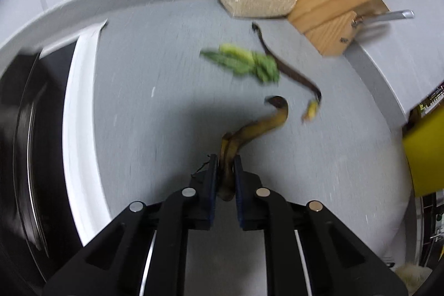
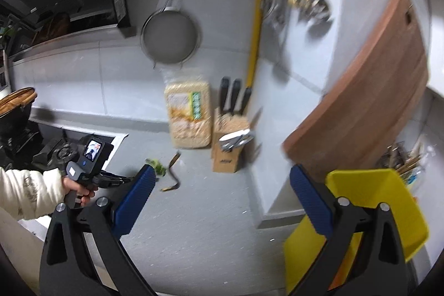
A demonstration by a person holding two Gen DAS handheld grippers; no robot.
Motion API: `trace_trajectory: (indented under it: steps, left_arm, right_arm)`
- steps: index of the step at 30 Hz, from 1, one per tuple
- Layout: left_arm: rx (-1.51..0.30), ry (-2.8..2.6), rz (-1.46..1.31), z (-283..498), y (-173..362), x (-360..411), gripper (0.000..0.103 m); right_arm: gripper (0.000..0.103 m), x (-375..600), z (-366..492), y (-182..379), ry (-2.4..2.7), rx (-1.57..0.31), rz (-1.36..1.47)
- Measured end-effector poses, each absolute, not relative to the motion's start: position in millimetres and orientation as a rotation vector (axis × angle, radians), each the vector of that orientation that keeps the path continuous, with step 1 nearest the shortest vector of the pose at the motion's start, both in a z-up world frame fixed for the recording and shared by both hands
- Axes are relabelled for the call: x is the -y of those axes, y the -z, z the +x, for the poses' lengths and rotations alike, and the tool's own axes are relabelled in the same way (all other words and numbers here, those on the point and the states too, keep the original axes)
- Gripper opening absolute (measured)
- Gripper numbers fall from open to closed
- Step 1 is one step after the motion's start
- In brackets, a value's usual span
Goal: Collect trash
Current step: 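Grasp the dark brown peel strip with the right tool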
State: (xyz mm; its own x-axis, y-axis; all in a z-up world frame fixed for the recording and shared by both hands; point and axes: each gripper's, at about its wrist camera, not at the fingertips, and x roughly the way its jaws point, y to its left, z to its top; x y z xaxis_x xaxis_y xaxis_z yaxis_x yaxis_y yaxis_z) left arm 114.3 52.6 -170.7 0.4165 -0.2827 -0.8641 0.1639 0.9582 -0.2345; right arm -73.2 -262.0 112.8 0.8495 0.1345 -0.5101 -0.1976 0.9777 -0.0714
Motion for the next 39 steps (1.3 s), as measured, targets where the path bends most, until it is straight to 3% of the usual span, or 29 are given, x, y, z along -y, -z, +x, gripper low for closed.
trace_trajectory:
  steps: [6, 8, 11, 13, 16, 26, 27, 28, 31, 39]
  left_arm:
    - [-1.114, 0.185, -0.192, 60, 176, -62, 0.013]
    - [-1.111, 0.179, -0.219, 52, 174, -62, 0.013]
    - [-1.091, 0.173, -0.21, 42, 164, -60, 0.013]
    - [-1.073, 0.173, -0.21, 33, 155, -59, 0.013]
    - [-1.049, 0.162, -0.228, 18, 142, -63, 0.013]
    - [-1.02, 0.096, -0.274, -4, 133, -74, 0.013]
    - [-1.016, 0.09, -0.272, -5, 132, -75, 0.012]
    - [-1.013, 0.086, -0.272, -7, 131, -75, 0.013]
    - [-1.006, 0.079, -0.289, -10, 131, -78, 0.013]
    - [-1.027, 0.092, -0.289, -8, 144, -75, 0.012]
  right_arm:
    - [0.093, 232, -21, -33, -0.346, -0.743, -0.067]
    - [0.083, 215, 7, 4, -0.38, -0.831, -0.059]
    - [0.077, 195, 45, 50, -0.358, -0.919, -0.071]
    - [0.065, 181, 74, 80, -0.332, -0.98, -0.082]
    - [0.062, 171, 116, 114, -0.287, -1.062, -0.046]
    - [0.062, 142, 187, 138, -0.216, -1.115, 0.014]
    - [0.053, 141, 189, 138, -0.206, -1.116, 0.006]
    - [0.029, 139, 190, 137, -0.191, -1.114, -0.001]
    - [0.004, 145, 181, 138, -0.26, -1.15, 0.066]
    - [0.003, 177, 101, 126, -0.4, -1.198, 0.169]
